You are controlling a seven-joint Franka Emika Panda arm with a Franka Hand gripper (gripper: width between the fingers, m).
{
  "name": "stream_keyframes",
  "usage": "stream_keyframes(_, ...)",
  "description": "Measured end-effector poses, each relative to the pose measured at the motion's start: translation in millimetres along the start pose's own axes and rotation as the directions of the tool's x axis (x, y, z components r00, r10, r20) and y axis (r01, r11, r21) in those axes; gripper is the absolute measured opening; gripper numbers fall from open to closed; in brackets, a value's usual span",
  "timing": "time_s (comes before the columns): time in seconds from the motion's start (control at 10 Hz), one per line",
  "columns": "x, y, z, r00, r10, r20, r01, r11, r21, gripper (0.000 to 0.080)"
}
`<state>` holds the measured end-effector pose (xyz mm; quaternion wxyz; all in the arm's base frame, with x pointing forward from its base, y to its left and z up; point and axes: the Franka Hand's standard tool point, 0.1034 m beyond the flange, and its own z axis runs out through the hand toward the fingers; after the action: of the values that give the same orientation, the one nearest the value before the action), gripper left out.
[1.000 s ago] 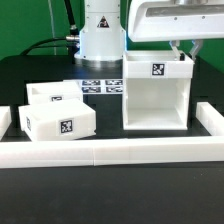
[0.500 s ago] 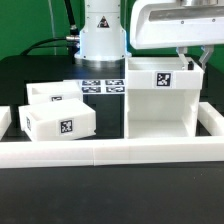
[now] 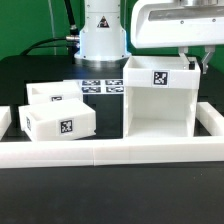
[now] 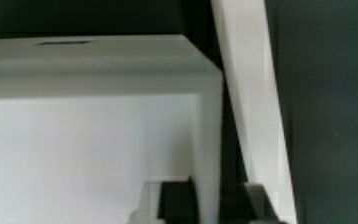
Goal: Assemble drawer
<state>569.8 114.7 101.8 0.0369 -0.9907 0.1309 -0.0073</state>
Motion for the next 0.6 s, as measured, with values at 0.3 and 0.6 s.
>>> stream_keyframes(0.3,0.4,1.8,0.4,0.970,0.243,0.007,-0.243,0.970,0.002,0.0038)
stream_keyframes(0.6,3.9,5.0,0.1,0.879,0.476,0.016,-0.477,0.879,0.016,0.0038)
